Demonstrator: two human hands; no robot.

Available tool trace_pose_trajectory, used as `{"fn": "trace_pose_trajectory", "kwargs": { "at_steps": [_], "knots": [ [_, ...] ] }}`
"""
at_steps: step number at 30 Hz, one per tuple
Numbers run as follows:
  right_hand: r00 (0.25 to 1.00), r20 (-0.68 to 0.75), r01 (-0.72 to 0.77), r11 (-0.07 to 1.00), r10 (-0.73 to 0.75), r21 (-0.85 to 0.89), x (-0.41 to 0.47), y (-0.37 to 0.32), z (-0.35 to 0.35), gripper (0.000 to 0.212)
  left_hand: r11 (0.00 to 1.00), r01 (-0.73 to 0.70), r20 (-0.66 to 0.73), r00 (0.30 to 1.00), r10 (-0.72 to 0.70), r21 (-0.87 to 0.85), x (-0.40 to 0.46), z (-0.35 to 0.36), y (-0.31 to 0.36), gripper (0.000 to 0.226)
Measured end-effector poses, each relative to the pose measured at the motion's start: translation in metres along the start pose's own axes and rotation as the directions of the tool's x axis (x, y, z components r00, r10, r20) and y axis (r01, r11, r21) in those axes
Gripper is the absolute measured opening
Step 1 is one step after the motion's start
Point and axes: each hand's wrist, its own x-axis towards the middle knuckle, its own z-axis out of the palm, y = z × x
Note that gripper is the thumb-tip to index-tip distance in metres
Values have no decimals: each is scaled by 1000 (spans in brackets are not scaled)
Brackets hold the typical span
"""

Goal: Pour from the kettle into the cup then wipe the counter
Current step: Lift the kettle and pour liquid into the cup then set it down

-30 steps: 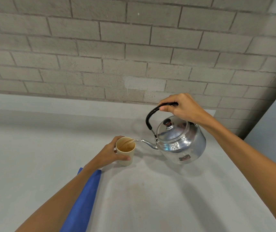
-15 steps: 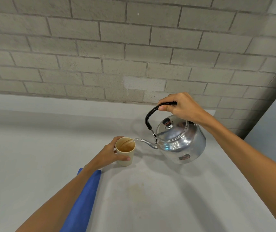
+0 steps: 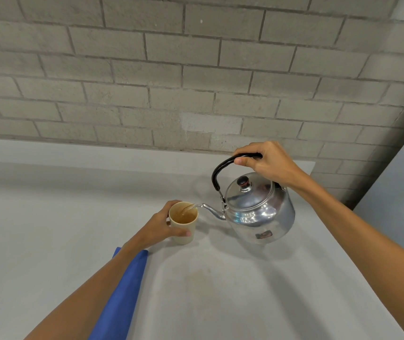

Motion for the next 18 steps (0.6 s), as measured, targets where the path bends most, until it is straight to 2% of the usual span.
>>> {"fn": "trace_pose_trajectory", "kwargs": {
  "at_steps": [10,14,16,18],
  "knots": [
    [989,-112,-69,970,97,234,-13,17,6,17,999,40,10,999,-40,-25,1,2,0,99],
    [974,-191,-61,950,124,307,-18,23,4,17,998,-2,-14,1000,1,-69,0,-5,20,103],
    [966,-212,-67,939,145,338,-20,29,4,18,991,-93,-87,993,85,-96,3,-10,39,92],
    [960,-231,-72,934,161,350,-22,33,8,18,978,-189,-141,974,176,-85,7,-12,62,69]
  ]
}}
